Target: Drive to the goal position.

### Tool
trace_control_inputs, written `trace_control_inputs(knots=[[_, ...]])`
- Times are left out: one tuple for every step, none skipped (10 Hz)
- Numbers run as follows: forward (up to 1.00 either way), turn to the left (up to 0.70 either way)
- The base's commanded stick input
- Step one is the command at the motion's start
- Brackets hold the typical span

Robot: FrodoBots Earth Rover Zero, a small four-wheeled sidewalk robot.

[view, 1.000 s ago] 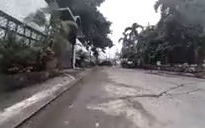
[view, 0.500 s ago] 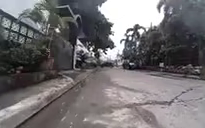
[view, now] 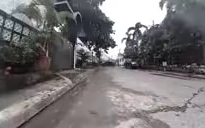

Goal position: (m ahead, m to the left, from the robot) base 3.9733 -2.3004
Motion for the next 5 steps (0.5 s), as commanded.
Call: trace_control_inputs(knots=[[0.7, 0.0], [0.7, -0.11], [0.7, -0.25], [0.7, -0.35], [0.7, -0.35]])
